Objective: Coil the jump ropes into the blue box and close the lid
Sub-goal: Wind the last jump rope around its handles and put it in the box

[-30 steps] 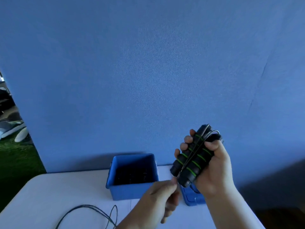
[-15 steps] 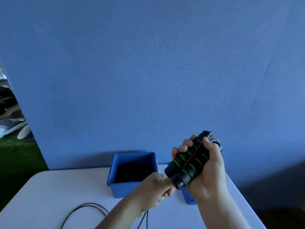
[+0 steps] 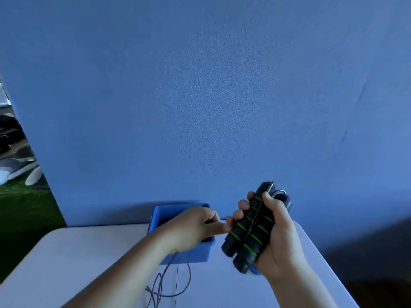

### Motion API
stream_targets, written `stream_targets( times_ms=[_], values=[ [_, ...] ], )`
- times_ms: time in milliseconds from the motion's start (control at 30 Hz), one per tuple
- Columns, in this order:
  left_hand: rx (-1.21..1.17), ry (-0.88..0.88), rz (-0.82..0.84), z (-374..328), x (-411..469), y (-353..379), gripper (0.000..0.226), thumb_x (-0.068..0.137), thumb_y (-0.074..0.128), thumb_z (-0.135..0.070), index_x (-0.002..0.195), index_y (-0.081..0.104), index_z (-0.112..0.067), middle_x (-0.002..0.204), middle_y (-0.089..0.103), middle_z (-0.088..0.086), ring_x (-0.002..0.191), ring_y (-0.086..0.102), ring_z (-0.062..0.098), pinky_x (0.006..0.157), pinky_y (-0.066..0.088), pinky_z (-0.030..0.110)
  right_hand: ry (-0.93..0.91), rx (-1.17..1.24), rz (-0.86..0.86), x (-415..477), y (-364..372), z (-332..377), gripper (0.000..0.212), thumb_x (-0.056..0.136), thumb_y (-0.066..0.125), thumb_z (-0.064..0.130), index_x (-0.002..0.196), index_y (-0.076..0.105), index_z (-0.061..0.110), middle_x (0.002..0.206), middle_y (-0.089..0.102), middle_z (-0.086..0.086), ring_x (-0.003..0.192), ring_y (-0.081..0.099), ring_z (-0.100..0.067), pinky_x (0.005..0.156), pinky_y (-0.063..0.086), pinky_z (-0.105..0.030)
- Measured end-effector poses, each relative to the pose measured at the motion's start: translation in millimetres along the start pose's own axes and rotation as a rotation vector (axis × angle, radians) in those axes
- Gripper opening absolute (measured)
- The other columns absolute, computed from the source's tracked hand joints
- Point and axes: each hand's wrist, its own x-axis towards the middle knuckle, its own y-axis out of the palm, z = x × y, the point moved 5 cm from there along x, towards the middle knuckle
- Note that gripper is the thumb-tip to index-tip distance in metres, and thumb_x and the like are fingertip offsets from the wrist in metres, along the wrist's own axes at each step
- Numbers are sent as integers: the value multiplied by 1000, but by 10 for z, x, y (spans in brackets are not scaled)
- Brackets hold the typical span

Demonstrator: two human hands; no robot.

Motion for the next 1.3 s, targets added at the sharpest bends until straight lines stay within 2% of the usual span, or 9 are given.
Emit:
stream_targets(
  times_ms=[200,500,600,733,900,1067,1167,1233,1300],
  values=[
    [-151,-45,-88,-28,23,-139,32,96,63,-40,69,62,-24,53,42,-13,45,36,6,49,26,28,-77,-91,-105,44,-163,3,29,80,67,35,95,62,10,82,61,-11,70,61,-27,88,53,-50],
    [-57,-77,-215,-279,-55,-192,38,96,53,-22,58,56,-20,48,47,-12,50,42,9,52,31,28,-227,-146,-223,85,-202,-26,18,96,62,27,96,63,9,81,61,-11,70,63,-26,76,57,-46],
    [70,-30,-248,-433,-130,-177,30,96,47,-20,70,58,-11,60,53,-6,59,44,15,54,34,28,-266,-121,-268,116,-190,-37,17,96,63,26,88,63,11,79,60,-11,69,62,-27,76,54,-51],
    [166,1,-314,-574,-237,-105,26,97,41,-20,84,60,-7,82,68,9,72,56,24,65,46,36,-347,-116,-290,133,-135,-3,22,99,61,25,80,63,14,76,59,-8,69,63,-26,72,54,-44],
    [88,77,-421,-620,-299,57,21,92,42,-21,76,54,-16,67,65,5,63,58,23,63,52,43,-409,-104,-347,164,-95,23,21,102,56,27,85,60,15,74,61,-4,77,65,-26,61,54,-36],
    [34,160,-567,-594,-382,196,17,90,48,-23,89,63,-16,72,69,4,64,65,21,61,54,40,-434,-148,-369,174,-31,75,26,103,53,30,79,57,18,63,65,4,58,63,-16,51,44,-31],
    [-140,120,-624,-441,-365,283,17,85,54,-32,92,68,-26,76,73,-7,64,68,10,59,59,31,-438,-151,-380,211,-64,77,26,102,55,32,79,58,19,65,66,6,64,66,-15,50,48,-31],
    [-233,92,-653,-365,-372,351,6,88,65,-23,84,69,-25,70,72,-8,54,66,8,53,57,27,-444,-170,-396,209,-55,52,27,101,57,35,78,59,20,68,66,5,73,68,-16,58,50,-34],
    [-292,68,-670,-311,-390,391,15,89,71,-14,77,70,-22,62,70,-3,46,62,7,46,50,20,-443,-145,-402,250,-70,46,31,100,58,36,72,63,23,70,68,5,82,68,-20,68,49,-39]
  ],
)
